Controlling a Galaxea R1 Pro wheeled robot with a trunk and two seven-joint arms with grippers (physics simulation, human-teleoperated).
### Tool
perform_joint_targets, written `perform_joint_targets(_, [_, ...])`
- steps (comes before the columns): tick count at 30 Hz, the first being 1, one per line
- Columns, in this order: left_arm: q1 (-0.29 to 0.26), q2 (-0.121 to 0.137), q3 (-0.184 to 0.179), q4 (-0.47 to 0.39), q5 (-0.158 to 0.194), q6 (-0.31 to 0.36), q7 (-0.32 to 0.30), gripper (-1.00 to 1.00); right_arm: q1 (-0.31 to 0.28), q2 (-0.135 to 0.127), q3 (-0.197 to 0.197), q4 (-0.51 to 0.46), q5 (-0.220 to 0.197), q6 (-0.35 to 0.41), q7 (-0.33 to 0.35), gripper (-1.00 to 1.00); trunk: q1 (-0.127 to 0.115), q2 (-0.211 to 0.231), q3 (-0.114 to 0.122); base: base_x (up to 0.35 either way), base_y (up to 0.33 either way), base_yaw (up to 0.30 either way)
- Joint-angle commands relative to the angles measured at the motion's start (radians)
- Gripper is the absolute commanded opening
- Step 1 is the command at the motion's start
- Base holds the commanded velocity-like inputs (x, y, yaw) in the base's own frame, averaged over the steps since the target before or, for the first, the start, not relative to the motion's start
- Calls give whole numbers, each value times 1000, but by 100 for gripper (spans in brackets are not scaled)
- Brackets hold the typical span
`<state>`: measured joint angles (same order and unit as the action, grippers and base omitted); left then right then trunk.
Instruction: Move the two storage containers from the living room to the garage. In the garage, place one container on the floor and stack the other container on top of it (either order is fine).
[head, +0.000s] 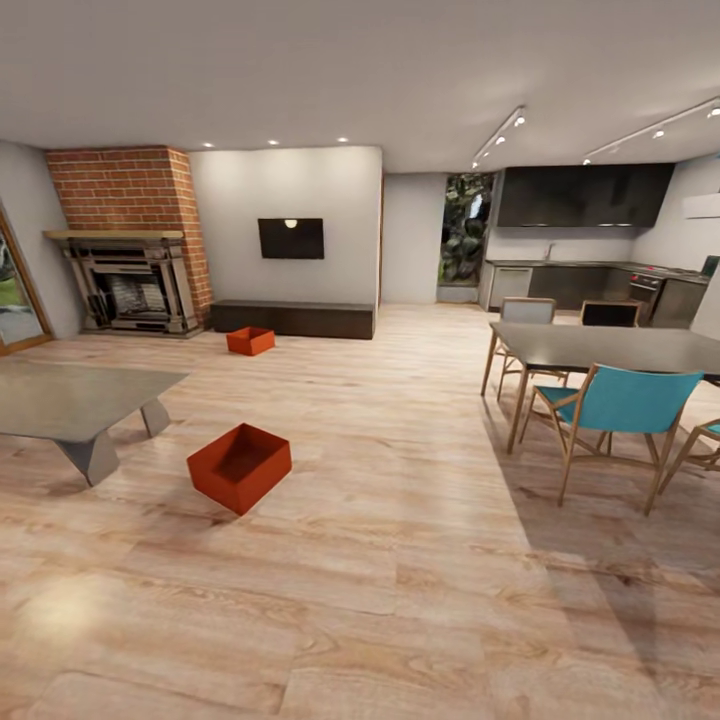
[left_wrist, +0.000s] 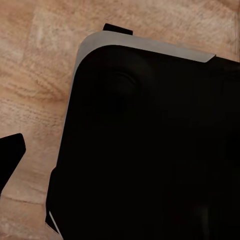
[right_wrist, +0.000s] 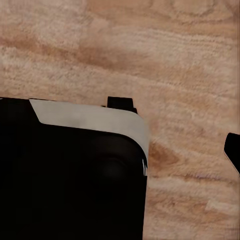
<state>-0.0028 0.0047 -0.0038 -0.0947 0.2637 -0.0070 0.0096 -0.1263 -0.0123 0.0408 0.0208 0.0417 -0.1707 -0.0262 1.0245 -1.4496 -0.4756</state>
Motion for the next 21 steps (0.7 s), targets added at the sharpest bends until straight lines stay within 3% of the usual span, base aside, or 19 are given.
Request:
perform_joint_targets(1, [0,0,-1,0,5,-1,1,100,-1,0,4,2,4,-4,-3,100,1,0,-1,321,0,0])
perform_joint_targets(21, [0,-2,-2,-2,5,-2,1,100,-1,2,2,2,2,-5,-3,100,1,0,-1,321,0,0])
